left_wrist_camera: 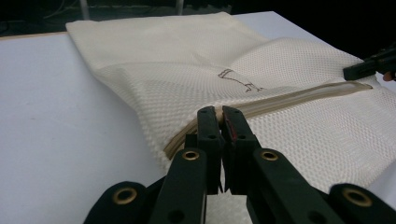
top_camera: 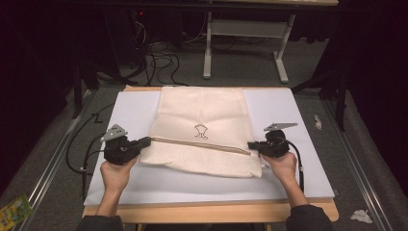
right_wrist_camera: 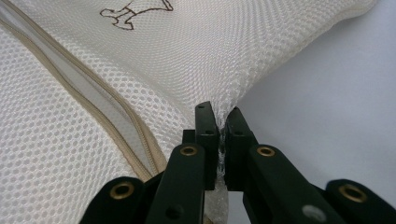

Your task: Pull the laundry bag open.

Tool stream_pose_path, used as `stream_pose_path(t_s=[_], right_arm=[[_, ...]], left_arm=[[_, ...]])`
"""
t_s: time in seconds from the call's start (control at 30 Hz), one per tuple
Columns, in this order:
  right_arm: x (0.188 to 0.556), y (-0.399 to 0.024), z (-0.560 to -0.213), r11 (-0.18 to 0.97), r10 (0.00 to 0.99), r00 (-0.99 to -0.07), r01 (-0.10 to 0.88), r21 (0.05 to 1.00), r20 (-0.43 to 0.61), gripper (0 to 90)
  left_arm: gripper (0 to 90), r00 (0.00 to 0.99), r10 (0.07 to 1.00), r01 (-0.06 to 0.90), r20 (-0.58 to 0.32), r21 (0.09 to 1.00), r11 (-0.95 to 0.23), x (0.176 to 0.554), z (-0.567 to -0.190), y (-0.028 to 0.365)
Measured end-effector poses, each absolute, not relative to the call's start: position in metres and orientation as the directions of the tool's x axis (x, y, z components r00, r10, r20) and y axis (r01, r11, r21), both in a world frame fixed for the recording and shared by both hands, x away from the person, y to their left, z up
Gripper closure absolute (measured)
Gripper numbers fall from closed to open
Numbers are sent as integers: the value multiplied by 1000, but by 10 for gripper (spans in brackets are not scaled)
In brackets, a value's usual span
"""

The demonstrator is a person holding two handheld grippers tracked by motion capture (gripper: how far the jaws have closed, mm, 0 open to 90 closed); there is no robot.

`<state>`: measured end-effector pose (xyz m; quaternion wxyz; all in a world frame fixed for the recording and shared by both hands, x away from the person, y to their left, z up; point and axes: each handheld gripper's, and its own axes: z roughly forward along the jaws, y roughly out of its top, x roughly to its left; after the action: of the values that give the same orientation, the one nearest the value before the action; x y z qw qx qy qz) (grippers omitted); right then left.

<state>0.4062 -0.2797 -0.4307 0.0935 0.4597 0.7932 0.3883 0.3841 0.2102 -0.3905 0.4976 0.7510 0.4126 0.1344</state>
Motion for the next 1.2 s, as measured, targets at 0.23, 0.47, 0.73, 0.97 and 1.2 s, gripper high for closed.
stream_pose_path(t_s=[0.23, 0.47, 0.73, 0.97, 1.2], right_arm=[[404, -286, -429, 263, 807, -548, 667, 697, 219, 884], [404, -291, -424, 256, 809, -545, 661, 706, 217, 884], [405, -299, -422, 235, 820, -528, 665, 709, 223, 886], [407, -303, -417, 228, 831, -514, 665, 712, 214, 886], [410, -307, -412, 220, 838, -506, 657, 721, 205, 886]], left_arm=[[873, 622, 759, 486, -193, 855, -181, 382, -387, 214], [873, 624, 757, 486, -194, 855, -181, 386, -387, 211], [874, 616, 763, 507, -197, 840, -193, 391, -389, 212], [874, 609, 770, 515, -188, 832, -204, 396, -393, 208], [874, 605, 777, 520, -173, 825, -221, 401, -399, 204]])
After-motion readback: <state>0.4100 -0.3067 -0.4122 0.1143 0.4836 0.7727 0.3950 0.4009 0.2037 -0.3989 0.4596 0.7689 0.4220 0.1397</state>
